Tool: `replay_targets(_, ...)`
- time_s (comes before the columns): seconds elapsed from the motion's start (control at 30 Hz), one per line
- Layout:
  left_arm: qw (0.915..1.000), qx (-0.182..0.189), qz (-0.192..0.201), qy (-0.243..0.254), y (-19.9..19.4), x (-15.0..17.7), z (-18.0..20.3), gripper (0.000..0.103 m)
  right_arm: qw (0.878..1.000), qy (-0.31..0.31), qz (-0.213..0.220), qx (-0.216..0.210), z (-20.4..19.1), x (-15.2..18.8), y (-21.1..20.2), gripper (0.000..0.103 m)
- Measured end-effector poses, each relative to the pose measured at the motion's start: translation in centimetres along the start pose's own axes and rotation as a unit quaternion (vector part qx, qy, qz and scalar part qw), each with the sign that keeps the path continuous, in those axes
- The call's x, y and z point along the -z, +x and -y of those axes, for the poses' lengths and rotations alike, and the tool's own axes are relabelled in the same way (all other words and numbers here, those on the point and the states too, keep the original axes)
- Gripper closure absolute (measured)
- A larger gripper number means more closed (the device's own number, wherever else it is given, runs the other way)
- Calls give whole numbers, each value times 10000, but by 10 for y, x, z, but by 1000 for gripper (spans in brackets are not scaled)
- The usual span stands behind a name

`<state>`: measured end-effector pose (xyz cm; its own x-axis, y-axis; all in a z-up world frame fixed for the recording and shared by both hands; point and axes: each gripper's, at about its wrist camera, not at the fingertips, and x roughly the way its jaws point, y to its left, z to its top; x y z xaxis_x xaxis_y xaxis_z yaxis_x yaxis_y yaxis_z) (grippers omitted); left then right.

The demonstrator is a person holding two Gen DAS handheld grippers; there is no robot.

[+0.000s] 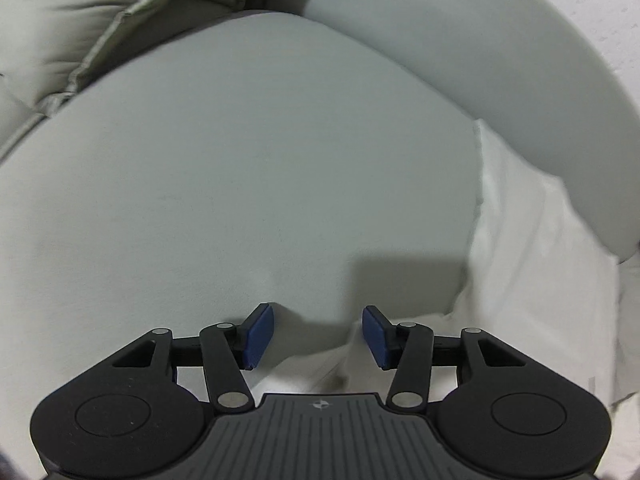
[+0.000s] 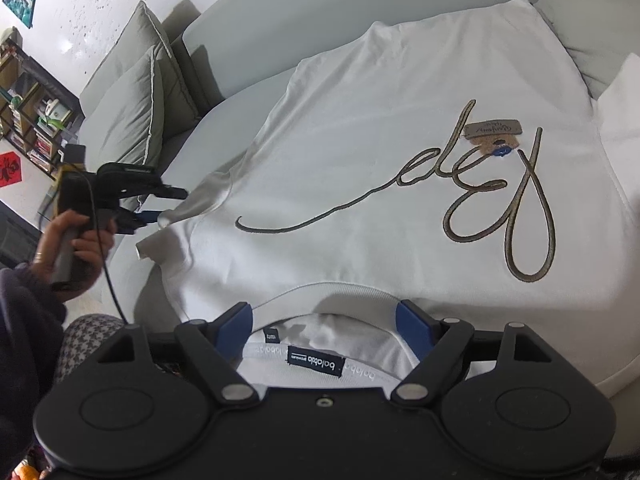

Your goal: Fold clothes

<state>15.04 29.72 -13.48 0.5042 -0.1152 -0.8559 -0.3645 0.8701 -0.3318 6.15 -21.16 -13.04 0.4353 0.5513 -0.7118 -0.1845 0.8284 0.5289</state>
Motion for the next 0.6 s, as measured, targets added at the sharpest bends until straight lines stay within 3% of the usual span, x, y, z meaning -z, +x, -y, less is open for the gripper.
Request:
replay_targets(0.07,9993,259,-214,144,5,0,7,69,10000,8,2,-14,1,0,1,25)
replay_targets(0.13,9979,212,-437,429,12,3,18,75,10000,-34,5,0,0,0,2,24)
replay_targets(0.2,9967,-15,-275,761,11,8,27,91,10000,-93,8,33,-2,1,2,24)
replay_targets(0.27,9951,-198,53,967,5,13,31,99,9999,-153,18,55,-4,2,2,24)
replay_targets(0.33,9842,-608,865,1420,-13,28,45,99,9998,-190,32,53,-5,3,1,24)
replay_targets(0.43,9432,-1530,2081,2089,-40,54,68,102,9998,-189,43,34,-4,4,1,24)
replay_targets(0.47,9361,-1815,2159,2100,-40,55,68,101,9998,-177,44,28,-4,4,1,24)
replay_targets(0.53,9261,-2350,2159,2010,-35,53,63,92,9999,-152,45,16,-3,3,1,23)
replay_targets(0.57,9292,-2470,2093,1785,-36,48,55,91,9999,-141,47,19,-3,3,1,23)
replay_targets(0.6,9375,-2413,2046,1448,-38,43,43,90,9999,-128,51,15,-3,3,1,23)
